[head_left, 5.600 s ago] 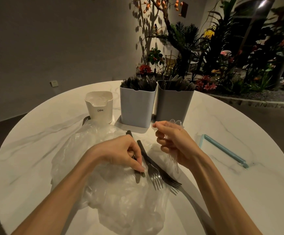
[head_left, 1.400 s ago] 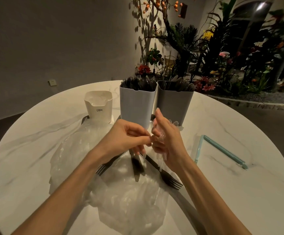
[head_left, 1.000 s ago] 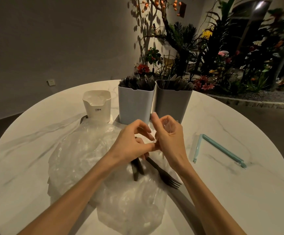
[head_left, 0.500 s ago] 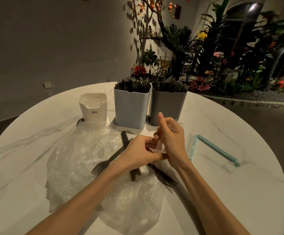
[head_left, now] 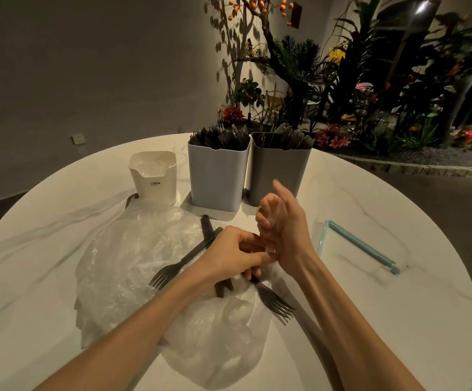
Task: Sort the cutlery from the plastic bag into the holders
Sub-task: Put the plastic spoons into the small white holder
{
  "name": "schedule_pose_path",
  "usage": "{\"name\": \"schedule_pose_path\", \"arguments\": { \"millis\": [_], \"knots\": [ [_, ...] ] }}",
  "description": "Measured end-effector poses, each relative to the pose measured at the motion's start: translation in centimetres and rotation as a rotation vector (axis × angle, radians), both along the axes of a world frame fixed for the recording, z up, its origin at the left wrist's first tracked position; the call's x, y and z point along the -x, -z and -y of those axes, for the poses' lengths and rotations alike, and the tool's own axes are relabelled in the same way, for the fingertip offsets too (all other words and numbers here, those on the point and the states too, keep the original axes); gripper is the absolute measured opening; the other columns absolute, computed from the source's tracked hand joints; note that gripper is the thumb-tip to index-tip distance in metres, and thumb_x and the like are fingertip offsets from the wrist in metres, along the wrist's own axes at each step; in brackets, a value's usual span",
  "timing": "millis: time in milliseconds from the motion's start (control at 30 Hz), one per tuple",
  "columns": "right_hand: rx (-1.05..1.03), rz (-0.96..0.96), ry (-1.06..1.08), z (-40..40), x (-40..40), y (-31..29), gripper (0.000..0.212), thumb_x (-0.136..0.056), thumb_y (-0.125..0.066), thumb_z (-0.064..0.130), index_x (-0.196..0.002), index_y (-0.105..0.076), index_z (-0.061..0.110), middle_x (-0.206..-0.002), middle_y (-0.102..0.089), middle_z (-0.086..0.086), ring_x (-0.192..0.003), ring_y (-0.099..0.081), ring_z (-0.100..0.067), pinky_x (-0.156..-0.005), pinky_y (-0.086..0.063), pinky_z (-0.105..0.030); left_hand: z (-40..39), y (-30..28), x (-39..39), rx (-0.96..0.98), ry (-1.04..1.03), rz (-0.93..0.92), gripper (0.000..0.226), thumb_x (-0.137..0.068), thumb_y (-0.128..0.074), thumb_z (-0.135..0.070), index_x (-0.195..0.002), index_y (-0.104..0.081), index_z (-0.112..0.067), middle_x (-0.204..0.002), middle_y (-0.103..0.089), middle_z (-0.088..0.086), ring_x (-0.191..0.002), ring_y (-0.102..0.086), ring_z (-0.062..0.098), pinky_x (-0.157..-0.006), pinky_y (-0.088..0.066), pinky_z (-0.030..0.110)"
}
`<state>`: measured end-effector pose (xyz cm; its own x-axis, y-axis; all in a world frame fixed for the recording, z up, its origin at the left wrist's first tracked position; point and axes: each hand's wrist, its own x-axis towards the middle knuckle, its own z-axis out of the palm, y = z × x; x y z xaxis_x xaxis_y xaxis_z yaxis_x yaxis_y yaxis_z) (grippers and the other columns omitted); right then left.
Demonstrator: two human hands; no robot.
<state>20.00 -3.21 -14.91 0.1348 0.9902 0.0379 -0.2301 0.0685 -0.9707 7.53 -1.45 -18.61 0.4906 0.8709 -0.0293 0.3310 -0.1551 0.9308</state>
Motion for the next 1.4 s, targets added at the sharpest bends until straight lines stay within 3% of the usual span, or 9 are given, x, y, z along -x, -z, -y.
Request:
{"name": "schedule_pose_path", "arguments": {
  "millis": [200, 400, 533, 733, 833, 967, 1133, 1300, 1400],
  "knots": [
    [0.008, -0.064, 0.108, -0.2, 0.6, 0.6, 0.037, -0.100, -0.045, 0.035, -0.072, -0.053, 0.013, -0.055, -0.048, 0.000, -0.045, -0.037, -0.008, -0.049, -0.036, -0.022, 0.2, 0.1, 0.1, -0.017, -0.007, 0.058, 0.022, -0.086, -0.078, -0.016, -0.108, -0.074, -0.013, -0.098, -0.078, 0.000, -0.070, -0.072, 0.028, -0.064, -0.061, 0.029],
    [-0.044, -0.151, 0.025, -0.1, 0.4, 0.4, 0.069, -0.084, -0.042, 0.077, -0.069, -0.054, 0.011, -0.057, -0.047, -0.004, -0.047, -0.036, -0.010, -0.049, -0.029, -0.022, 0.2, 0.3, 0.2, -0.012, 0.005, 0.062, 0.023, -0.087, -0.077, -0.013, -0.109, -0.075, -0.007, -0.092, -0.079, 0.005, -0.070, -0.075, 0.020, -0.065, -0.061, 0.025],
    [-0.036, -0.246, -0.053, 0.0, -0.3, 0.4, 0.071, -0.094, -0.027, 0.071, -0.066, -0.050, 0.010, -0.057, -0.042, -0.005, -0.048, -0.030, -0.012, -0.047, -0.023, -0.021, 0.3, 0.2, 0.1, -0.007, 0.025, 0.055, 0.025, -0.087, -0.077, -0.019, -0.109, -0.076, -0.007, -0.090, -0.079, 0.008, -0.069, -0.075, 0.017, -0.070, -0.062, 0.028],
    [-0.048, -0.169, 0.055, -0.1, 0.4, 0.9, 0.041, -0.101, -0.040, 0.032, -0.068, -0.051, 0.011, -0.058, -0.047, -0.005, -0.049, -0.037, -0.012, -0.046, -0.033, -0.021, 0.3, 0.1, 0.3, -0.007, -0.002, 0.097, 0.018, -0.087, -0.077, -0.013, -0.105, -0.077, -0.008, -0.090, -0.079, 0.007, -0.074, -0.076, 0.023, -0.067, -0.061, 0.026],
    [-0.055, -0.142, 0.078, -0.3, 0.7, 1.2, 0.028, -0.096, -0.048, 0.026, -0.072, -0.054, 0.011, -0.065, -0.050, -0.007, -0.052, -0.041, -0.014, -0.046, -0.036, -0.021, 0.2, 0.2, 0.2, -0.045, -0.047, 0.065, 0.023, -0.088, -0.077, -0.017, -0.110, -0.076, -0.011, -0.097, -0.078, 0.001, -0.071, -0.074, 0.012, -0.069, -0.060, 0.023],
    [-0.112, -0.019, 0.134, -0.2, 1.1, 1.5, 0.024, -0.081, -0.053, 0.032, -0.065, -0.063, 0.017, -0.082, -0.058, -0.010, -0.061, -0.049, -0.014, -0.051, -0.043, -0.023, 0.2, 0.1, 0.0, -0.012, -0.072, 0.066, 0.017, -0.089, -0.075, -0.016, -0.106, -0.076, -0.012, -0.093, -0.078, 0.000, -0.072, -0.076, 0.016, -0.069, -0.062, 0.026],
    [-0.088, -0.019, 0.156, 0.1, 1.4, 1.0, 0.049, -0.080, -0.060, 0.061, -0.067, -0.058, 0.014, -0.068, -0.053, -0.004, -0.058, -0.046, -0.010, -0.052, -0.041, -0.019, 0.4, -0.3, 0.0, 0.054, -0.079, 0.034, 0.020, -0.091, -0.073, -0.017, -0.110, -0.075, -0.013, -0.100, -0.078, 0.002, -0.079, -0.077, 0.017, -0.080, -0.062, 0.031],
    [-0.192, 0.187, 0.299, -0.2, 1.9, 1.7, 0.044, -0.084, -0.073, 0.045, -0.076, -0.058, 0.004, -0.063, -0.055, -0.001, -0.057, -0.053, -0.005, -0.053, -0.048, -0.013, 0.5, -0.3, -0.1, 0.063, -0.091, -0.022, 0.015, -0.093, -0.071, -0.015, -0.108, -0.073, -0.019, -0.103, -0.076, 0.000, -0.086, -0.076, 0.017, -0.089, -0.060, 0.037],
    [-0.162, 0.166, 0.313, -0.3, 1.7, 1.6, 0.042, -0.099, -0.060, 0.039, -0.067, -0.057, 0.011, -0.058, -0.054, -0.001, -0.051, -0.050, -0.007, -0.050, -0.047, -0.016, 0.7, -0.5, -0.1, 0.032, -0.090, -0.028, 0.027, -0.090, -0.073, -0.022, -0.117, -0.072, -0.015, -0.111, -0.075, 0.002, -0.088, -0.074, 0.016, -0.086, -0.061, 0.034]
  ]
}}
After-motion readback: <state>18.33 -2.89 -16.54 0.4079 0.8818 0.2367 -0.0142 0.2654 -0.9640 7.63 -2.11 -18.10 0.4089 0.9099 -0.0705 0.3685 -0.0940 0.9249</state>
